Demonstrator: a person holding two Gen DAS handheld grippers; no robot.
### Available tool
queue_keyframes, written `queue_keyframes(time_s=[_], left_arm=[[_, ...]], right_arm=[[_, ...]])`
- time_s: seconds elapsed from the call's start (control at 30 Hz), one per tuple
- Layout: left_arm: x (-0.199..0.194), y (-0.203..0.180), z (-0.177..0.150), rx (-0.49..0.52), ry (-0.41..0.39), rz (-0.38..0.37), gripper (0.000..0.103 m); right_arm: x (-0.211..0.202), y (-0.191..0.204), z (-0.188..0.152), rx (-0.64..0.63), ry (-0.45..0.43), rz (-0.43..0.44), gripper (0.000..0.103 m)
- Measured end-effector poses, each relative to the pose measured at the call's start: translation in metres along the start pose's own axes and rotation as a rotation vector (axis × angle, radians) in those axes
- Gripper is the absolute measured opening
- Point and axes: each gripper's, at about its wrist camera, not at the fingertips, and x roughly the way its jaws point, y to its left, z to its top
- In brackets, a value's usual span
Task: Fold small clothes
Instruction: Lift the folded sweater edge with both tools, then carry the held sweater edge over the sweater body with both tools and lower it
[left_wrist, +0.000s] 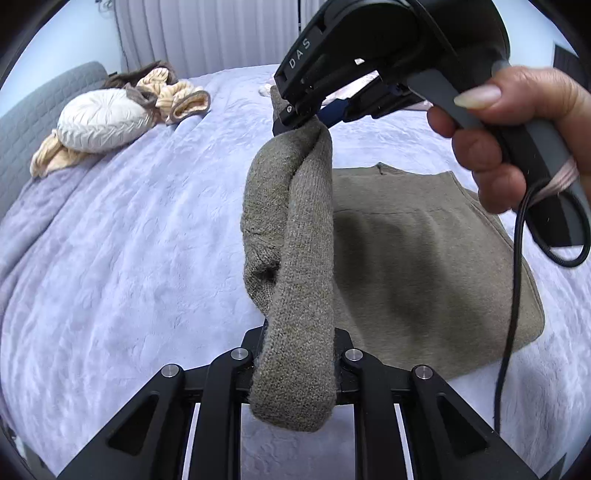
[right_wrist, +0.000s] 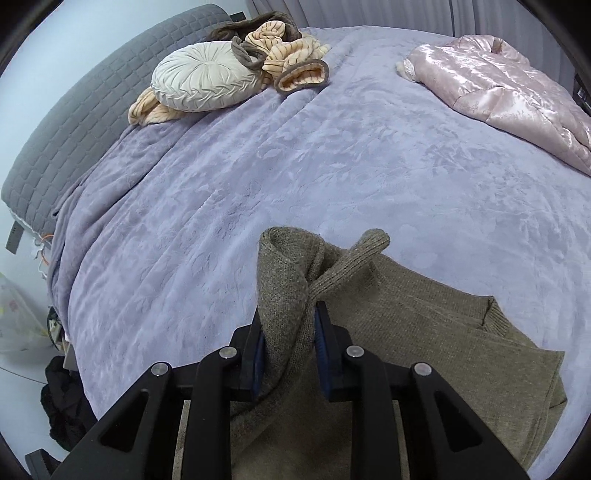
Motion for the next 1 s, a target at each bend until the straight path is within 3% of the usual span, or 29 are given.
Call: queue_keyframes(time_s=[0.27, 0.43, 1.0], left_arm=[[-0.008, -0.070, 0.004, 0.133, 0.005, 0.079, 0.019], [-0.007, -0.104, 0.002, 0.178, 0.029, 0.057, 0.019], [0.012, -0.197, 0.009, 0.340, 0.061, 0.113, 0.019]], right_arm=[[-0.039, -0.038, -0.003, -0.033, 0.026, 0.031, 0.025], [-0.060, -0.066, -0.016, -0.034, 0.012, 0.034, 0.025], [-0.097, -0.169, -0.067, 0.069, -0.039, 0.062, 0.025]])
